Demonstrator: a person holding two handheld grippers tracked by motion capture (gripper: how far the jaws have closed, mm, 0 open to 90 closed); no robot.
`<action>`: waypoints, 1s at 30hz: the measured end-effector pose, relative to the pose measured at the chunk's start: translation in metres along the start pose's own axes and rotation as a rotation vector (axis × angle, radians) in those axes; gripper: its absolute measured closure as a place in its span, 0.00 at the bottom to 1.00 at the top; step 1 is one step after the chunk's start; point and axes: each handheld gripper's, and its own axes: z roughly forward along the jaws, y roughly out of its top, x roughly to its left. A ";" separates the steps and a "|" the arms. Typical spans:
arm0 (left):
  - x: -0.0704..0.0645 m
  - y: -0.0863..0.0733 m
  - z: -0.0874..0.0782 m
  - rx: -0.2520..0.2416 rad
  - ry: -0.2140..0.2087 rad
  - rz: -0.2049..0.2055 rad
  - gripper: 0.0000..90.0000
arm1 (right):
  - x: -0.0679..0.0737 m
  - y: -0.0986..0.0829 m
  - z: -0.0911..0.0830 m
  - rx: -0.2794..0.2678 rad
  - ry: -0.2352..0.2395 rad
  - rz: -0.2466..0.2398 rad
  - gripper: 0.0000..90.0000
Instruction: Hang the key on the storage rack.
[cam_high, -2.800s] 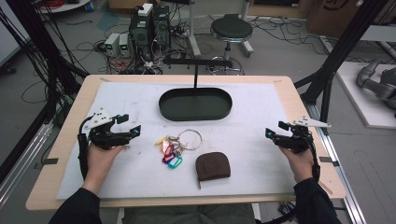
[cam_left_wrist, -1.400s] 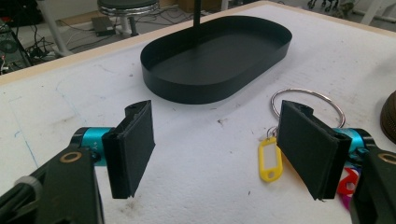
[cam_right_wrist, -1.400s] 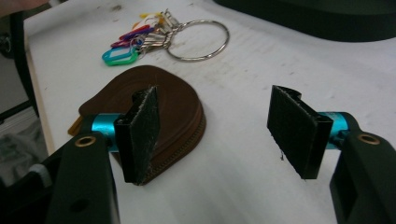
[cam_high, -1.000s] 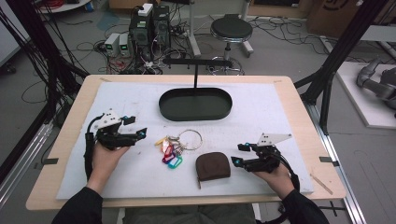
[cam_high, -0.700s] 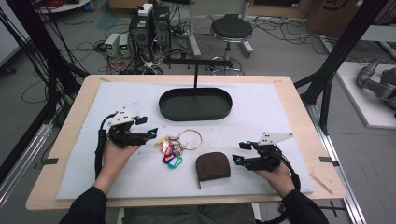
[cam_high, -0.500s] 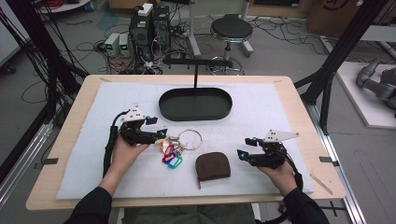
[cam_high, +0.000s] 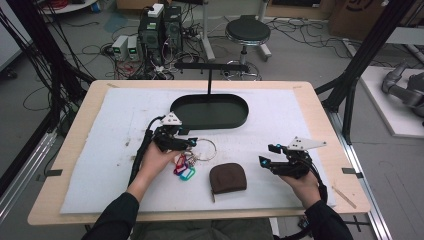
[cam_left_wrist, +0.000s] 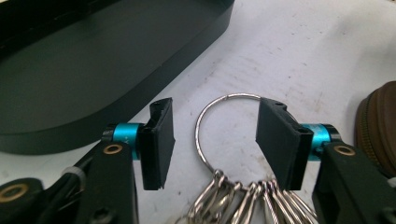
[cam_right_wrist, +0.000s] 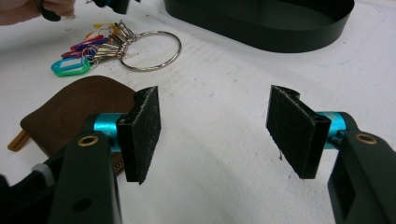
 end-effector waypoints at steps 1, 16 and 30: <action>0.000 0.001 0.004 0.017 -0.001 -0.003 0.54 | 0.000 0.000 0.000 0.000 -0.003 0.002 0.40; 0.002 0.004 0.035 0.146 0.083 0.008 0.77 | -0.005 -0.001 -0.003 -0.013 -0.013 0.012 0.40; -0.013 0.006 0.039 0.198 0.149 0.141 0.95 | -0.006 0.000 -0.003 -0.017 -0.012 0.008 0.40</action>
